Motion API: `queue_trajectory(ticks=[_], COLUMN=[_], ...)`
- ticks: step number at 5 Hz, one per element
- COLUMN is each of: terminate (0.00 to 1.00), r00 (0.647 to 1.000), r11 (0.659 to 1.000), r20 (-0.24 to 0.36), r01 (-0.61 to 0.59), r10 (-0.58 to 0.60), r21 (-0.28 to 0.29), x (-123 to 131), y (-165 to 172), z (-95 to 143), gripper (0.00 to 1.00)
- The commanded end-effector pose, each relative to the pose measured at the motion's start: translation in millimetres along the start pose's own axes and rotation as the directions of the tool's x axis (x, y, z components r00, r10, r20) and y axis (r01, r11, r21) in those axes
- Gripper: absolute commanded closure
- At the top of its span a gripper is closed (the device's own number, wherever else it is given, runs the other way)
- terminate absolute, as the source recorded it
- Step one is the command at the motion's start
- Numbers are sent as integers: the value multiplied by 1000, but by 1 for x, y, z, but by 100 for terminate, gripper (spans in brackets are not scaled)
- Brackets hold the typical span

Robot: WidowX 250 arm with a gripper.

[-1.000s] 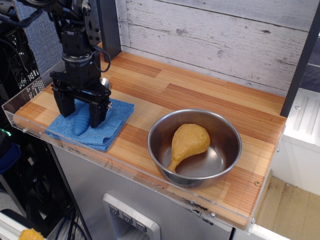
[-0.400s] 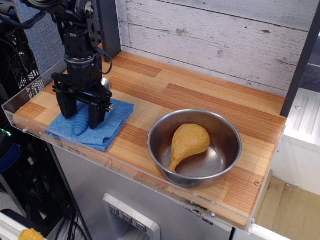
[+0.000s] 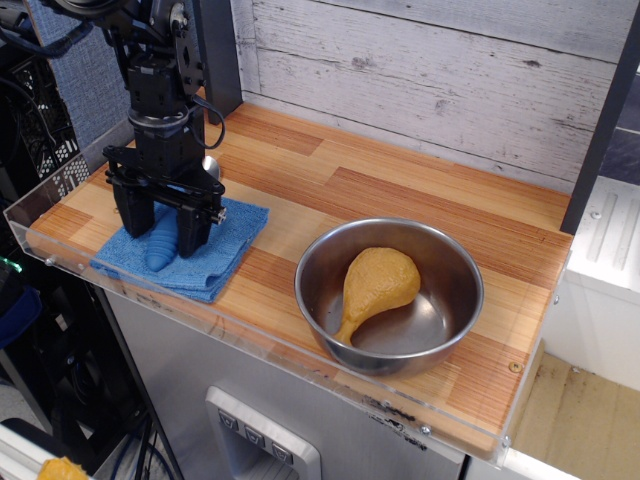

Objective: Put the blue spoon above the cloth and the pan

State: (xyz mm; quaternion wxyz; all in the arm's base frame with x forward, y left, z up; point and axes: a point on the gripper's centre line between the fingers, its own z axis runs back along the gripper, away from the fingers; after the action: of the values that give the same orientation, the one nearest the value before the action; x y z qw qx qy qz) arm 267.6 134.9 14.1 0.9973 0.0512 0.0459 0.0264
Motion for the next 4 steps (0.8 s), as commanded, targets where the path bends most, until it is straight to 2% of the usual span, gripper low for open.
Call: queue_trajectory(ticks=[1,2,3,4], terminate=[0,0,0,0], r00=[1000,1000,999,995], r11=[1000,1000,1000,998], r20=[31,27,41,75], r01=[-2,-4,-27,-69], r10=[1,4,27,68], r21=[10,7,6,7], x=[5,6,3,-4], y=[5,7,14,24], z=[11,10,22,48], gripper=[100,100,100,100])
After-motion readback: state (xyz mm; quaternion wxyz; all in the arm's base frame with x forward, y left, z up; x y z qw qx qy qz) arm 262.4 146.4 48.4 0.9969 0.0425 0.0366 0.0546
